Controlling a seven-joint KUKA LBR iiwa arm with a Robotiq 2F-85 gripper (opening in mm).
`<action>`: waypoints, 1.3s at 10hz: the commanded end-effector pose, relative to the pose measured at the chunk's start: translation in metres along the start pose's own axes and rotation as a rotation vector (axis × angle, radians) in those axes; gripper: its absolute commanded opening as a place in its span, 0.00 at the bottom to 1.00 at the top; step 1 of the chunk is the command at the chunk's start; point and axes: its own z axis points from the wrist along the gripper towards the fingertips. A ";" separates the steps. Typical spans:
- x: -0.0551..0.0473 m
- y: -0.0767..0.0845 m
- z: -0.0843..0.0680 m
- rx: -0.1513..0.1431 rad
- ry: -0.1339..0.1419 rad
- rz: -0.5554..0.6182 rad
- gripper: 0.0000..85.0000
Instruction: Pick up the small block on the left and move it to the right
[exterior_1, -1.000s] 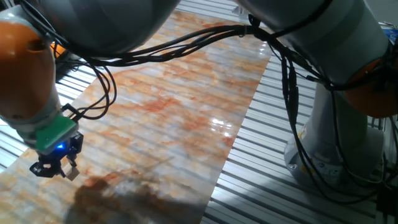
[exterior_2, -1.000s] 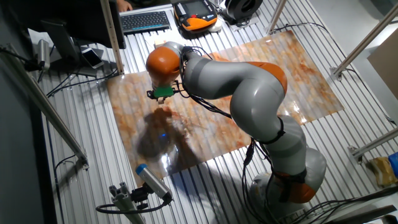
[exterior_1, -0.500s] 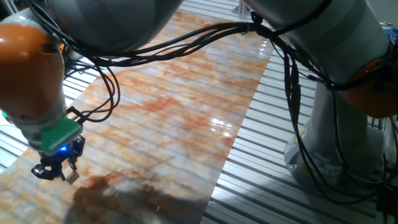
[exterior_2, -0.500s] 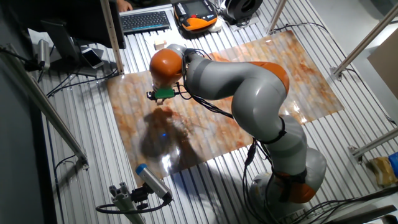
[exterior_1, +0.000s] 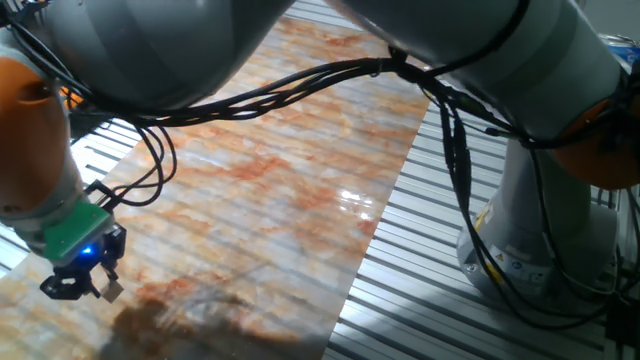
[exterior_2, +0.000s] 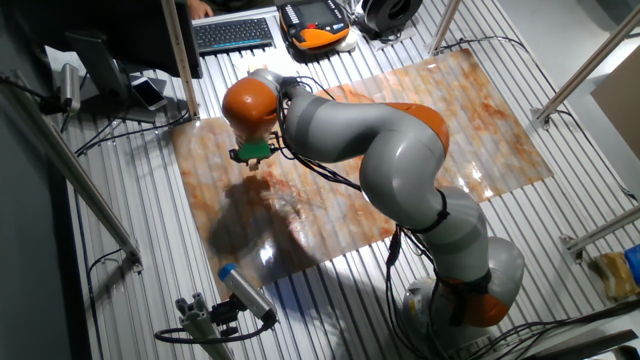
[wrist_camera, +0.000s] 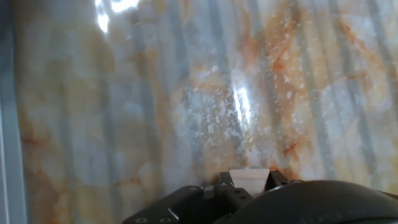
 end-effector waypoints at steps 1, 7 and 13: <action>0.002 0.001 0.003 -0.010 -0.003 0.007 0.00; 0.005 0.001 0.010 -0.030 -0.009 0.015 0.00; 0.008 0.004 0.016 -0.039 -0.018 0.019 0.00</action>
